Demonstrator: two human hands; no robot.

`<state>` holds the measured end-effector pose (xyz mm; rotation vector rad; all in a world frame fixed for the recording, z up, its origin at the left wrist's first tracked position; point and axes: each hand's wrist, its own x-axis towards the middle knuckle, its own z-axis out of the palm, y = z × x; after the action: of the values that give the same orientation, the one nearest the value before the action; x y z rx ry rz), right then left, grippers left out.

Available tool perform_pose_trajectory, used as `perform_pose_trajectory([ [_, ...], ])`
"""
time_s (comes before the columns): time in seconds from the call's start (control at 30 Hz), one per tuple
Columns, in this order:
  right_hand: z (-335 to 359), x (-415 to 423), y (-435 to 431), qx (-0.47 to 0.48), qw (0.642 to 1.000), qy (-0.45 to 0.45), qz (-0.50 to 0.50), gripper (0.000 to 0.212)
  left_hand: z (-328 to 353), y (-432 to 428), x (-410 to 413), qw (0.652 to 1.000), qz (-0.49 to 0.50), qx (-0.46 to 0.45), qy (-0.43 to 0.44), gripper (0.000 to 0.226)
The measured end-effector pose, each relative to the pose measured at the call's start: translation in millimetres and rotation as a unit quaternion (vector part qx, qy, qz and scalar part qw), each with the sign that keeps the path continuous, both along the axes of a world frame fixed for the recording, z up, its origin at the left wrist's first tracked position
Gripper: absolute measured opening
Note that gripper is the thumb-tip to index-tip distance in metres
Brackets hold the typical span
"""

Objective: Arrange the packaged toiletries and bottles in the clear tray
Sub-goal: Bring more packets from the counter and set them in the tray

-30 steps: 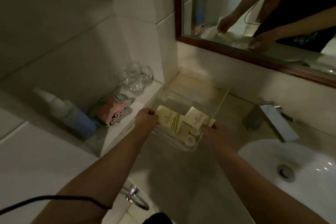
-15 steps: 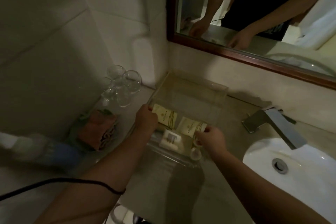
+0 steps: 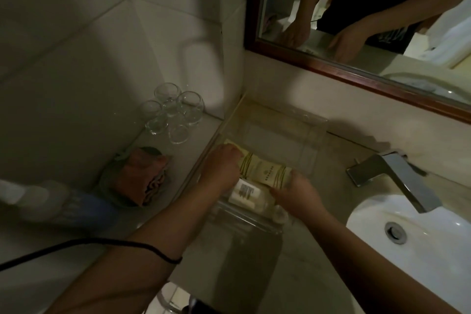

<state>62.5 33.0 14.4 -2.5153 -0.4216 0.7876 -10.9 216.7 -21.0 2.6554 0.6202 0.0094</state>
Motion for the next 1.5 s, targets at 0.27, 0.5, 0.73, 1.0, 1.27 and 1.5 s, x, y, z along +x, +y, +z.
perform_pose_trajectory([
  [0.27, -10, -23, 10, -0.129, 0.971, -0.104, 0.170, 0.067, -6, -4, 3, 0.981, -0.112, 0.013, 0.156, 0.047],
  [0.5, -25, -26, 23, -0.151, 0.962, -0.086, 0.213, 0.062, -12, -3, 2, 0.982, -0.112, 0.027, 0.152, 0.041],
  [0.73, -35, -25, 22, -0.173, 0.953, -0.088, 0.230, 0.067, -14, 1, 7, 0.980, -0.121, 0.024, 0.157, 0.042],
  [1.0, -30, -26, 28, -0.183, 0.949, -0.117, 0.227, 0.069, -12, 2, 10, 0.980, -0.130, 0.031, 0.150, 0.043],
  [1.27, -35, -29, 35, -0.184, 0.949, -0.121, 0.225, 0.067, -11, 2, 7, 0.974, -0.141, 0.031, 0.174, 0.045],
  [1.5, -32, -31, 34, -0.174, 0.952, -0.129, 0.216, 0.066, -4, -1, 9, 0.978, -0.138, 0.043, 0.149, 0.042],
])
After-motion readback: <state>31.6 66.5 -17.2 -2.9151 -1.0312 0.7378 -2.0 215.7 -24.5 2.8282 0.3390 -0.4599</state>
